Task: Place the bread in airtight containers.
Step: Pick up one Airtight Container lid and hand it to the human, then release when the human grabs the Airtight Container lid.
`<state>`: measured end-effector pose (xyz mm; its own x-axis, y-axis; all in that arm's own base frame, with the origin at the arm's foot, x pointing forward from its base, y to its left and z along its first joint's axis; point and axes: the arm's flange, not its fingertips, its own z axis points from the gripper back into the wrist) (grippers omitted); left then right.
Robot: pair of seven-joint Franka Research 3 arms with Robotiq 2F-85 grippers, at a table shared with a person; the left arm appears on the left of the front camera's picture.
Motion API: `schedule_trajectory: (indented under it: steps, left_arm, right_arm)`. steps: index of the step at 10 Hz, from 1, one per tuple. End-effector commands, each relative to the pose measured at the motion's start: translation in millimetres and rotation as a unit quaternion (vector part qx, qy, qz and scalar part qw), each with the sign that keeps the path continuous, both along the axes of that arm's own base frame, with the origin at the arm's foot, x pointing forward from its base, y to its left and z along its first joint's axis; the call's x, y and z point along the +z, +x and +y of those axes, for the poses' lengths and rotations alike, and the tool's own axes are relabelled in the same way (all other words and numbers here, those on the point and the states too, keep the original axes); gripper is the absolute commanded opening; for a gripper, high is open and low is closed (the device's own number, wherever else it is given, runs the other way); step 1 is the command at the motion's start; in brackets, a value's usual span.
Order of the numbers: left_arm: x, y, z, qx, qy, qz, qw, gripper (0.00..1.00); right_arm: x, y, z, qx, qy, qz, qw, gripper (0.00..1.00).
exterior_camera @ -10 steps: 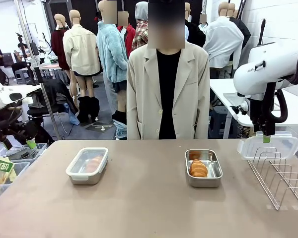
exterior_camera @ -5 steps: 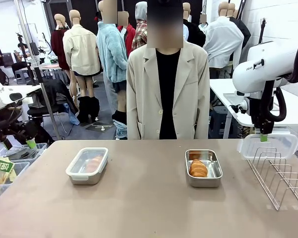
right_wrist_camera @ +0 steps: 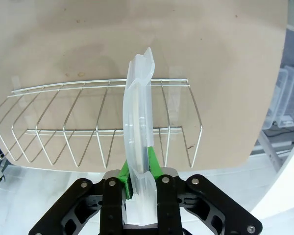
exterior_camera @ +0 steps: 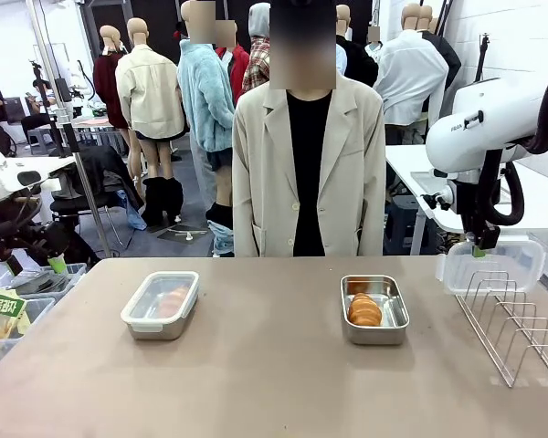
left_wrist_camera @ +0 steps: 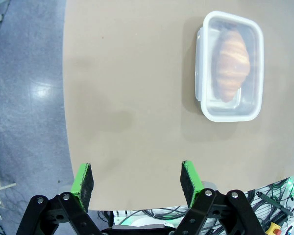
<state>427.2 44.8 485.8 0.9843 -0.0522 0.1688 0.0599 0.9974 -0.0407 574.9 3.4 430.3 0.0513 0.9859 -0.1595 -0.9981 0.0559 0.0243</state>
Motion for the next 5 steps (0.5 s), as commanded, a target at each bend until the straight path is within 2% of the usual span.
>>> schedule_trajectory:
  steps: [1, 5]
  left_arm:
    - [0.6, 0.6, -0.2, 0.006, -0.001, -0.004, 1.0, 0.92]
    - [0.6, 0.6, -0.2, 0.006, -0.001, -0.004, 1.0, 0.92]
  right_arm:
    - [7.5, 2.8, 1.0, -0.005, -0.008, 0.0, 1.0, 0.0]
    - [11.2, 3.1, 2.1, -0.004, -0.005, -0.003, 1.0, 0.0]
